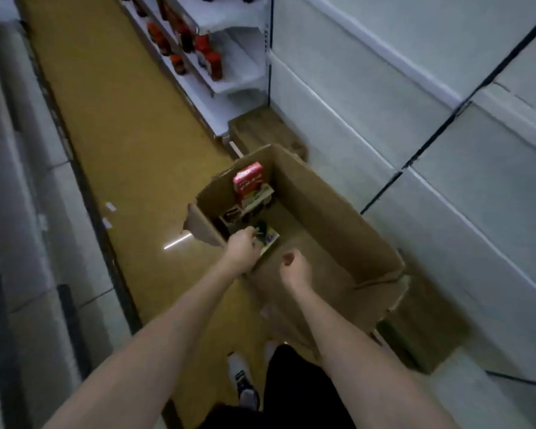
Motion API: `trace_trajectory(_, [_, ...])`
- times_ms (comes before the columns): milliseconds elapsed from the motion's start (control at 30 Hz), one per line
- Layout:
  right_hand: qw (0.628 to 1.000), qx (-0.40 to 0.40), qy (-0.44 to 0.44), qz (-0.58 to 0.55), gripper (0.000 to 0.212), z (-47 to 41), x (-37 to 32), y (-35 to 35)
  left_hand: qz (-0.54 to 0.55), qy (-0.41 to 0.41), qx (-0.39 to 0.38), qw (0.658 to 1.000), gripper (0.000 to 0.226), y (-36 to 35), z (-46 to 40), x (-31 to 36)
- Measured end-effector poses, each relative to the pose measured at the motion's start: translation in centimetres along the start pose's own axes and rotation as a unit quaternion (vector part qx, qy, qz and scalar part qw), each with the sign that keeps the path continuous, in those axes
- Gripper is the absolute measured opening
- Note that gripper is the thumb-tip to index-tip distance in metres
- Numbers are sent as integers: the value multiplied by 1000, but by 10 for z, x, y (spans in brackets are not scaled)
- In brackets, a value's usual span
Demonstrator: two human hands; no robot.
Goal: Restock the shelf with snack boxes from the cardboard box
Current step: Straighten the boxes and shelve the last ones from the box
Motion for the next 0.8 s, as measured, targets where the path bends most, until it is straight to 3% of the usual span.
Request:
trace_trajectory(200, [995, 5, -86, -47, 23, -59, 45, -27, -117, 26, -122, 985, 43, -50, -91, 9])
trace_trajectory(333, [986, -14, -136, -94, 22, -98, 69, -55, -167, 66, -142, 973, 33, -68, -140, 0])
trace_trajectory(567, [957, -42, -235, -166, 24, -133, 118, -111, -217, 143, -179, 949, 47, -100, -212, -39])
trace_trajectory(800, [933, -97, -292, -187, 75, -173, 164, -184, -210, 186, -216, 935, 54, -152, -269, -65])
Point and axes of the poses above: each hand's wrist, its own z-axis away from the middle knuckle, its own y-axis out of the back of the hand, x = y × z, the point moved 9 cm from there along -z, towards the middle knuckle, and after that the axes turned 15 degrees about y, right-handed, at the moved point
